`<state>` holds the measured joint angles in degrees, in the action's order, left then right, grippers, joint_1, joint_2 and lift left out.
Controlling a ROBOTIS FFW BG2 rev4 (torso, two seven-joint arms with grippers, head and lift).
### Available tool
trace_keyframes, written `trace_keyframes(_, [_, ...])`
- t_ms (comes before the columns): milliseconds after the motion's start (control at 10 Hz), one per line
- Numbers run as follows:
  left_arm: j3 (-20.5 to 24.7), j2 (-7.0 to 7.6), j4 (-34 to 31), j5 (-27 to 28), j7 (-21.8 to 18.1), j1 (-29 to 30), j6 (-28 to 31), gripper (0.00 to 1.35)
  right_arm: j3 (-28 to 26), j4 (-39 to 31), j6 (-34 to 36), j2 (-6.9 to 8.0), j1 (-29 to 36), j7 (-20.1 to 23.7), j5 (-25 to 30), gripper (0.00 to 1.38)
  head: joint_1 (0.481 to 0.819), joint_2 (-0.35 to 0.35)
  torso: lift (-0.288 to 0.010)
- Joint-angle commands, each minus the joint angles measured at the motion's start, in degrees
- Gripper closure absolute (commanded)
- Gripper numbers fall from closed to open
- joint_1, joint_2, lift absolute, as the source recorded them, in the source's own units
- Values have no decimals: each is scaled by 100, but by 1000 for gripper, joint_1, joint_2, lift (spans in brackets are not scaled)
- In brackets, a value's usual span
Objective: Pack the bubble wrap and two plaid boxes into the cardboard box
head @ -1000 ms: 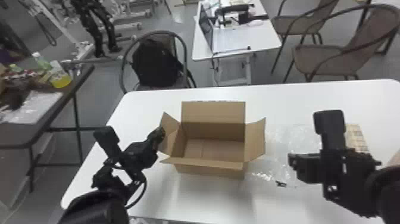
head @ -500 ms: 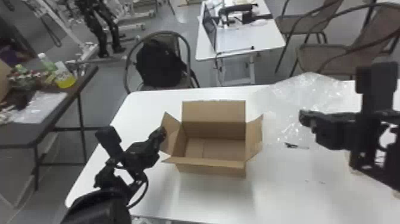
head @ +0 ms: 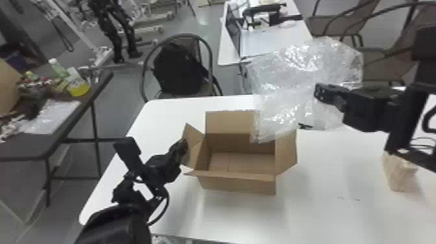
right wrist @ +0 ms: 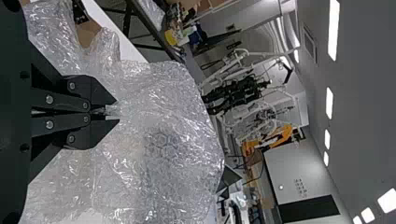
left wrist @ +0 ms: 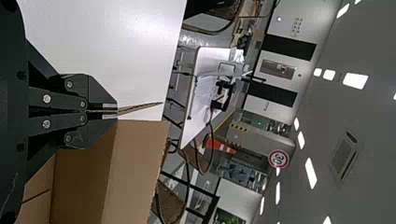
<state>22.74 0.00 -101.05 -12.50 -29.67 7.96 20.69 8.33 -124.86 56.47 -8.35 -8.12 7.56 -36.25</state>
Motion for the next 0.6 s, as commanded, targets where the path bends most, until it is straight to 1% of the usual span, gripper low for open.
trace_keyframes(0, [-68,-15,24,11,32,-31,14,1207,11,340,-22,132,-243,202,-57,1253,684,315,-87])
trace_keyframes(100, [-138,-15,24,-15,102,-31,-3,1207,134,911,-110,264,-375,545,-75,1253,676,320,-87])
trace_keyframes(200, [-235,-15,33,-50,190,-13,-3,1207,257,1658,-224,439,-533,1011,-84,1253,676,331,-87])
trace_keyframes(300, [-322,-15,59,-112,287,13,-47,1207,415,2388,-321,562,-682,1380,-207,1253,681,340,-87])
trace_keyframes(400, [-410,-15,59,-156,375,39,-100,1207,556,2827,-391,659,-761,1573,-251,1253,695,350,-87])
trace_keyframes(500, [-498,-15,59,-217,489,57,-109,1207,591,2959,-444,712,-761,1564,-172,1253,695,350,-87])
